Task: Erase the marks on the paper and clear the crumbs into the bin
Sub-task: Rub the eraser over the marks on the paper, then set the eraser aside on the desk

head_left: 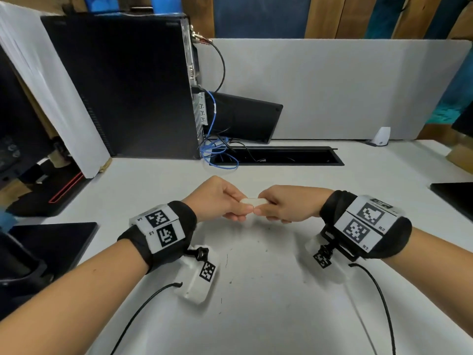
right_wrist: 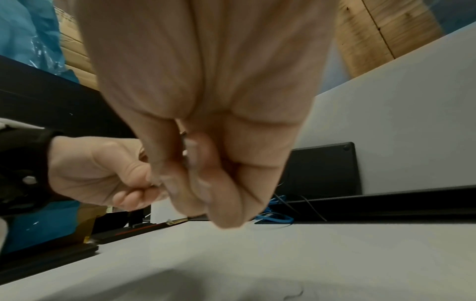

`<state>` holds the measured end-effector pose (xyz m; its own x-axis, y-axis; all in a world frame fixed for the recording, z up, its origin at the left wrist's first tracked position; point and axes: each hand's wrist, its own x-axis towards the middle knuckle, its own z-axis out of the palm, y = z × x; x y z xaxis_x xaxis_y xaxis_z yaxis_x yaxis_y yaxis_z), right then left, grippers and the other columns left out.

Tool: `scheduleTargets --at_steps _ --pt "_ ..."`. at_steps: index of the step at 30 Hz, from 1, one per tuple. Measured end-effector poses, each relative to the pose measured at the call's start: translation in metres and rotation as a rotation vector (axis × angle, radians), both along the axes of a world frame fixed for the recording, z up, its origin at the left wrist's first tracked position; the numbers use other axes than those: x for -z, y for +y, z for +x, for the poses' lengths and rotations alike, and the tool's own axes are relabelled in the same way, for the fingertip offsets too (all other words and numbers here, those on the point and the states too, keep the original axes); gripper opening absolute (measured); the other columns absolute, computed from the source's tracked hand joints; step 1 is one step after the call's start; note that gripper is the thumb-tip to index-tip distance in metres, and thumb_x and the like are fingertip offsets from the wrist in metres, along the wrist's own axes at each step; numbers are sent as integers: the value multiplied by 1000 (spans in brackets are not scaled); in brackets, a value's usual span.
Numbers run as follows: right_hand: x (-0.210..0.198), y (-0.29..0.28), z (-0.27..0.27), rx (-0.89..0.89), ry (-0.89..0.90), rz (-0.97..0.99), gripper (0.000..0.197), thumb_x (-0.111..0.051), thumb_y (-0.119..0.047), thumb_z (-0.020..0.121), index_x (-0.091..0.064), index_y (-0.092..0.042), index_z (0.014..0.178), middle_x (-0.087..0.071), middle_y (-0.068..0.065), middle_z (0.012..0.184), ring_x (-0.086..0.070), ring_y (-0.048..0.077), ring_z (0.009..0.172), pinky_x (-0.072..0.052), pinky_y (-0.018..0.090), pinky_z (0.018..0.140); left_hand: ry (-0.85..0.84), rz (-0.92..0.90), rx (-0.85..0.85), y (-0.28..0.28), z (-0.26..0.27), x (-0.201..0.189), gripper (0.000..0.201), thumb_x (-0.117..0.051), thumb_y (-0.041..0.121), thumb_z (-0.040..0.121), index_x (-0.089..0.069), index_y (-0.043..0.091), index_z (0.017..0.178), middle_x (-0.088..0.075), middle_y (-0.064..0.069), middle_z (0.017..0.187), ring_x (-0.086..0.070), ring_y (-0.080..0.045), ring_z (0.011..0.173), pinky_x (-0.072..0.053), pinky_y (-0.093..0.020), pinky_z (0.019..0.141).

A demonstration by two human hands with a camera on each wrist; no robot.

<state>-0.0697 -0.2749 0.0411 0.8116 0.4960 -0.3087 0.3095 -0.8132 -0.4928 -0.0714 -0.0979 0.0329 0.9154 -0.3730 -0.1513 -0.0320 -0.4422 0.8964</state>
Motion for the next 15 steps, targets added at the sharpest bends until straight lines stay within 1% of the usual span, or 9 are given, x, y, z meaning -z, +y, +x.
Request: scheduleTargets --at_steps 2,5,6,8,9,10,12,14,15 --pt "-7 -6 3 34 4 11 28 -43 -28 98 -50 -8 80 -50 2 70 -39 11 53 -32 8 43 5 5 -48 5 8 -8 6 -70 3 80 -71 0 85 -67 -5 60 -60 -2 47 -51 -11 54" --pt "-10 -18 7 136 -11 119 25 -44 -13 96 -50 -15 72 -51 -3 65 -43 10 54 -37 12 52 32 53 -113 21 15 -15 3 -70 4 80 -72 3 82 -68 -3 59 -60 -2 47 -50 -11 55" --pt "-12 -19 7 157 -14 176 25 -42 -5 95 -54 -15 76 -54 -2 67 -47 12 56 -41 15 56 49 71 -111 24 14 -17 4 -69 4 81 -72 3 82 -68 -3 59 -59 -2 47 -49 -11 54" --pt "-15 -14 7 172 23 327 23 -42 4 92 -60 -10 96 -58 0 76 -56 16 66 -49 25 68 83 79 -99 20 12 -18 9 -66 3 84 -72 -2 89 -67 -3 61 -58 -1 45 -49 -10 53" --pt "-17 -8 7 178 57 404 22 -48 1 92 -59 -8 108 -60 1 82 -59 17 72 -52 28 74 93 73 -98 17 11 -19 11 -64 2 85 -71 -4 91 -67 -3 61 -59 -1 45 -49 -10 53" --pt "-18 -3 6 182 83 456 23 -55 -4 91 -59 -7 113 -61 0 86 -61 16 75 -53 29 77 101 62 -99 13 10 -20 13 -63 2 86 -70 -6 93 -67 -3 62 -60 -2 47 -50 -11 53" --pt "-19 6 5 182 66 478 23 -67 -14 84 -64 -7 105 -65 1 81 -63 13 67 -53 24 72 119 38 -95 8 8 -23 14 -61 2 87 -69 -7 94 -68 -3 63 -63 -2 49 -51 -10 54" --pt "-19 8 5 190 3 455 20 -72 -13 79 -67 -3 96 -67 6 70 -62 13 57 -51 21 65 137 14 -90 5 5 -26 14 -60 2 88 -68 -8 94 -68 -4 64 -64 -2 50 -51 -10 54" --pt "-19 7 6 206 17 469 17 -70 -10 81 -67 0 95 -67 5 64 -63 12 54 -52 19 62 146 -1 -98 5 3 -27 14 -60 1 88 -68 -9 95 -68 -4 64 -64 -3 50 -51 -11 55"
